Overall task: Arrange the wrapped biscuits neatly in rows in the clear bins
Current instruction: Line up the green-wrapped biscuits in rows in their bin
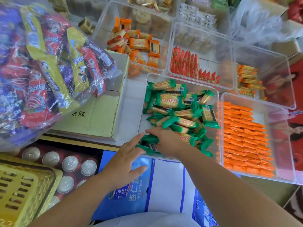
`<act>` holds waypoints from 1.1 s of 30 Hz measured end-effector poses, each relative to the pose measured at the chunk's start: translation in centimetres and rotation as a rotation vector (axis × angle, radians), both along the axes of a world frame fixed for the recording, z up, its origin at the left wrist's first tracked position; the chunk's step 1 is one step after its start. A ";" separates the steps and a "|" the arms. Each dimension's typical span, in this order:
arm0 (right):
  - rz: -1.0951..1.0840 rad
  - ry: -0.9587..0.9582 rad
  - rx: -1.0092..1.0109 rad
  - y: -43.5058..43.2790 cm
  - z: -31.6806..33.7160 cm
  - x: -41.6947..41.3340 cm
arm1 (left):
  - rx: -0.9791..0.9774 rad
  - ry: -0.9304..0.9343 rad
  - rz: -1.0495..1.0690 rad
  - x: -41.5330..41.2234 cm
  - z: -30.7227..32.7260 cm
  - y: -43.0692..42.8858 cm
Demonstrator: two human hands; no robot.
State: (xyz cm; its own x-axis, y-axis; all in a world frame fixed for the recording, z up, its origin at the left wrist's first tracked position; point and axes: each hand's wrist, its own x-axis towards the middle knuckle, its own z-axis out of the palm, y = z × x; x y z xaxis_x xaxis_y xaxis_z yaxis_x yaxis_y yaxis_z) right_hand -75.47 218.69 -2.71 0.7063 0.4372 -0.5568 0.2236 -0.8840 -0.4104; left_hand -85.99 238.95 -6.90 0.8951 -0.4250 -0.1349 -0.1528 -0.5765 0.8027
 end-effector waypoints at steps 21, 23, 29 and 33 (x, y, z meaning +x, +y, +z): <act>-0.094 -0.049 0.235 -4.0 2.0 -0.5 | 0.987 -0.193 -0.259 5.0 3.2 -3.8; -0.195 -0.078 0.295 -4.5 2.5 -0.4 | 0.965 -0.178 -0.238 5.0 2.8 -3.6; -0.343 -0.061 0.295 -4.9 4.0 0.4 | 0.916 -0.176 -0.216 5.0 3.0 -3.7; -0.469 -0.060 0.303 -4.2 4.0 0.4 | 0.895 -0.181 -0.202 4.9 2.9 -3.7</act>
State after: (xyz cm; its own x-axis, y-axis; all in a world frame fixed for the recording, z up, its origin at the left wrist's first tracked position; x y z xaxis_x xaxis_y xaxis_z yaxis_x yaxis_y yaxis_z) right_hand -75.05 214.48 1.28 0.8900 0.2027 -0.4084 -0.1347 -0.7388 -0.6604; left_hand -81.04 235.29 -4.04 0.8549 -0.3804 -0.3528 -0.3970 -0.9174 0.0273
